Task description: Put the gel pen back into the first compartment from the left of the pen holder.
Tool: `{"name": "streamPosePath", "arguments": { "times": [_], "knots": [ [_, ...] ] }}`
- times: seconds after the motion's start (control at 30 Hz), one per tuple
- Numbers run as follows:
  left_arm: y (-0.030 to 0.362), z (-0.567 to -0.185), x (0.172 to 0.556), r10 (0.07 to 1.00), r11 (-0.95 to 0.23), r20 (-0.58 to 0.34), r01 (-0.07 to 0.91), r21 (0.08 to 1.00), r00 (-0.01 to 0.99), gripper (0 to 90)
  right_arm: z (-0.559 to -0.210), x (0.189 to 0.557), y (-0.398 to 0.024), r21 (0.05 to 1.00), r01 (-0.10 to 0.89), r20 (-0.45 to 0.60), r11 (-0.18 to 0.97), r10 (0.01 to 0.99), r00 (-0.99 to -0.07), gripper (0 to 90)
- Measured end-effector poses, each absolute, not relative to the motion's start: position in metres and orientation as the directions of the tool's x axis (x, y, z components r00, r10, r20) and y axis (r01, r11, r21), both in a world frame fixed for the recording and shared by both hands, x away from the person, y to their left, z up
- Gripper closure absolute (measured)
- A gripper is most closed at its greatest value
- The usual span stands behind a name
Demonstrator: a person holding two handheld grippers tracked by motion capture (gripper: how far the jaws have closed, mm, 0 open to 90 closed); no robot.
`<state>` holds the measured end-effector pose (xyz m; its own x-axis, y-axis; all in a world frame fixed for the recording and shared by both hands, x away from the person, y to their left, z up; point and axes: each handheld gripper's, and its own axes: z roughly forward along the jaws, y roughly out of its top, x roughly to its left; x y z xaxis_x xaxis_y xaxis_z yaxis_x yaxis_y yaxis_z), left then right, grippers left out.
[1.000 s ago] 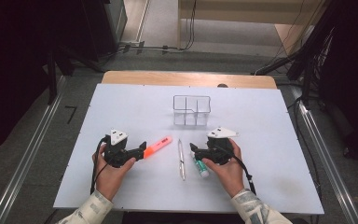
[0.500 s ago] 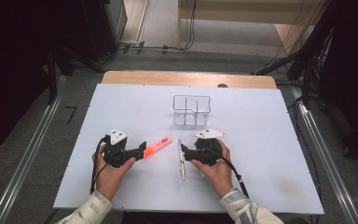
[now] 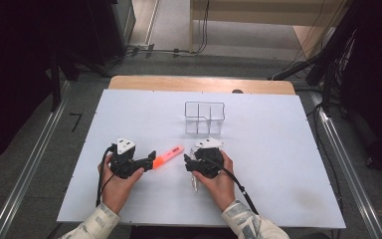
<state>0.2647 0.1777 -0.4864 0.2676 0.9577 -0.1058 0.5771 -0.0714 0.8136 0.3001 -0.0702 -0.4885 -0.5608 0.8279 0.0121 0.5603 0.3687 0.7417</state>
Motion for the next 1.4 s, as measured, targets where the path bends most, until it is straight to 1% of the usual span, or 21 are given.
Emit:
{"name": "streamPosePath", "arguments": {
  "times": [0.1, 0.23, 0.47, 0.57, 0.8, 0.97, 1.13, 1.4],
  "knots": [
    [0.178, -0.486, 0.264, 0.957, -0.070, -0.107, 0.575, 0.815, 0.268, 22.5, -0.490, 0.299, -0.065, 0.735, 0.568, -0.004, 0.371, 0.840, -0.543, 40.5],
    [0.178, -0.486, 0.264, 0.956, -0.068, -0.111, 0.574, 0.816, 0.270, 22.6, -0.493, 0.300, -0.060, 0.718, 0.592, -0.001, 0.366, 0.851, -0.525, 43.8],
    [0.179, -0.485, 0.264, 0.956, -0.068, -0.111, 0.574, 0.816, 0.271, 22.6, -0.500, 0.303, -0.055, 0.701, 0.613, -0.012, 0.364, 0.866, -0.501, 55.4],
    [0.179, -0.485, 0.264, 0.956, -0.069, -0.111, 0.573, 0.817, 0.273, 22.6, -0.501, 0.303, -0.053, 0.696, 0.617, -0.017, 0.368, 0.867, -0.498, 58.6],
    [0.179, -0.485, 0.264, 0.955, -0.068, -0.113, 0.572, 0.817, 0.274, 22.6, -0.504, 0.305, -0.050, 0.683, 0.629, -0.024, 0.371, 0.872, -0.489, 60.9],
    [0.179, -0.485, 0.264, 0.955, -0.068, -0.112, 0.571, 0.818, 0.274, 22.6, -0.505, 0.305, -0.048, 0.673, 0.638, -0.032, 0.374, 0.876, -0.480, 64.7],
    [0.179, -0.485, 0.264, 0.955, -0.069, -0.112, 0.571, 0.818, 0.275, 22.6, -0.506, 0.305, -0.047, 0.673, 0.640, -0.033, 0.372, 0.879, -0.476, 66.7],
    [0.179, -0.485, 0.264, 0.954, -0.069, -0.113, 0.570, 0.818, 0.278, 22.6, -0.506, 0.306, -0.048, 0.674, 0.649, -0.025, 0.354, 0.888, -0.459, 73.2]
  ]
}}
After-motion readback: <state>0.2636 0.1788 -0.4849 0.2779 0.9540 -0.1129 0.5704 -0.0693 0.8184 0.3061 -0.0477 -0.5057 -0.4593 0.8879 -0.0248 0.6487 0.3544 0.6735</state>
